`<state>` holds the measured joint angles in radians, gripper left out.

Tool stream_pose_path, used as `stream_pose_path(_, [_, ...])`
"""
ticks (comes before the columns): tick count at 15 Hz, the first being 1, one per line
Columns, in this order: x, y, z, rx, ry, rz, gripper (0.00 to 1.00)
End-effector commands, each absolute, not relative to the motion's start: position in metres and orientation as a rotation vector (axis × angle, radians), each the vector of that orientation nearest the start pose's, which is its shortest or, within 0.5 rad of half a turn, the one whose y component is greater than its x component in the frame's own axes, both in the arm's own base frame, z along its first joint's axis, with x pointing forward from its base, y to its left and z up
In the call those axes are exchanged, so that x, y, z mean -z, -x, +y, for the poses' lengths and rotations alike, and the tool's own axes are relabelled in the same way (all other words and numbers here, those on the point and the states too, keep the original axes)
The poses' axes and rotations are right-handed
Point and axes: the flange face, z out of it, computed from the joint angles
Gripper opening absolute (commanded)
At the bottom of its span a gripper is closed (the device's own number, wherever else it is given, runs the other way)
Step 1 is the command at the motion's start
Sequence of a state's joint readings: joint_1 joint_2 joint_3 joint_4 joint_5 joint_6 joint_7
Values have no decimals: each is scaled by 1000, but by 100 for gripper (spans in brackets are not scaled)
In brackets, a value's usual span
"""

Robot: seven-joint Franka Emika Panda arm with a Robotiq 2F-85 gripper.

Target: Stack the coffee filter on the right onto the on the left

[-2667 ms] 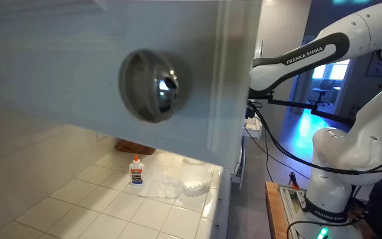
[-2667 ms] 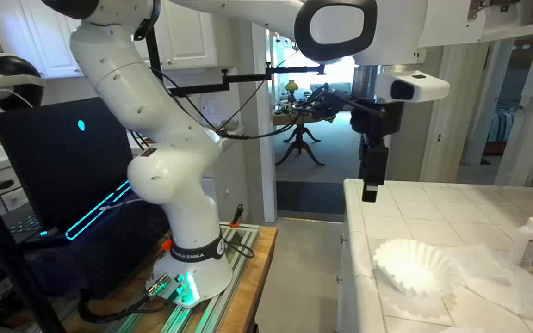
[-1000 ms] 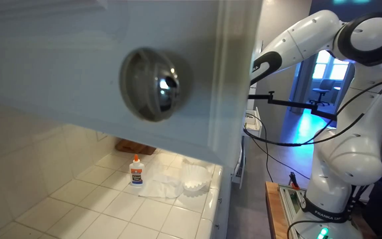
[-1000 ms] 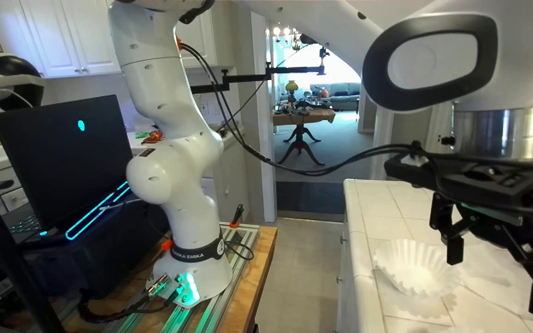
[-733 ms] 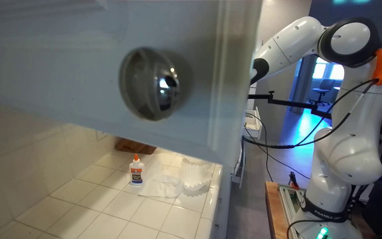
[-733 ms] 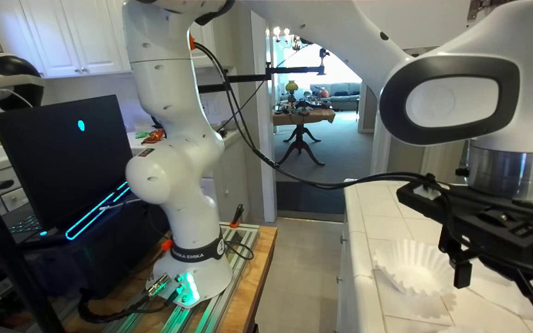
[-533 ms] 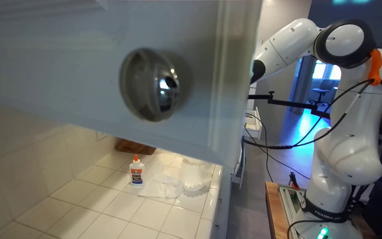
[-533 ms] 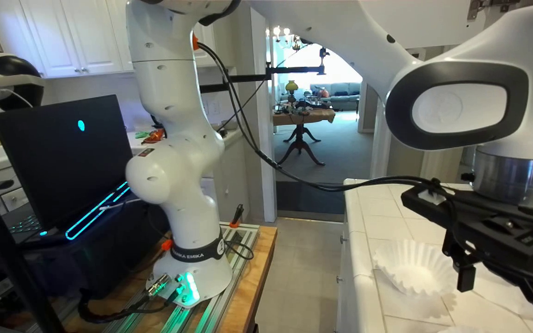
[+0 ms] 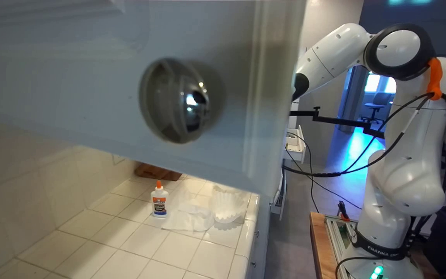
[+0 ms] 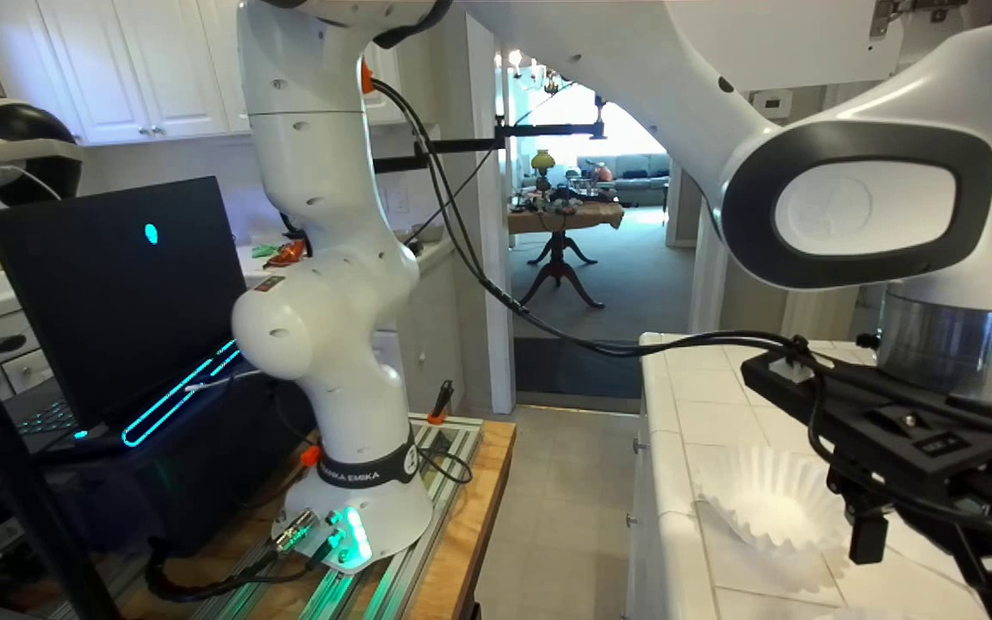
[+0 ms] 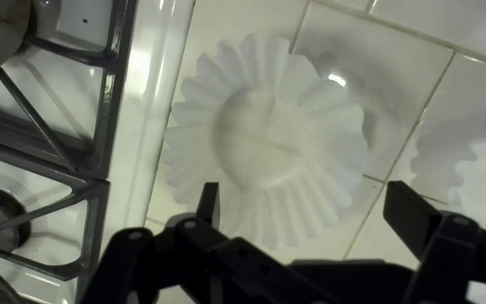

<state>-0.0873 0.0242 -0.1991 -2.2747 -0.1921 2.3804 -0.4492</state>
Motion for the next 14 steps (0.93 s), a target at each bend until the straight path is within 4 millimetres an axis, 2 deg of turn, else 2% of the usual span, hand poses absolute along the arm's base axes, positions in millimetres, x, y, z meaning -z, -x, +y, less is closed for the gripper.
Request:
stream_pose_path(1, [-336,-511,-139,-56,3289,-404,100])
stream_pose_path(5, [-322,-515,-127,-39,3322,-387,100])
stream_pose_path(13, [-307,-517,-126,-39,3345,-416,100])
stream_pose_path(14, [-306,-517,-126,-41,3344,-416,93])
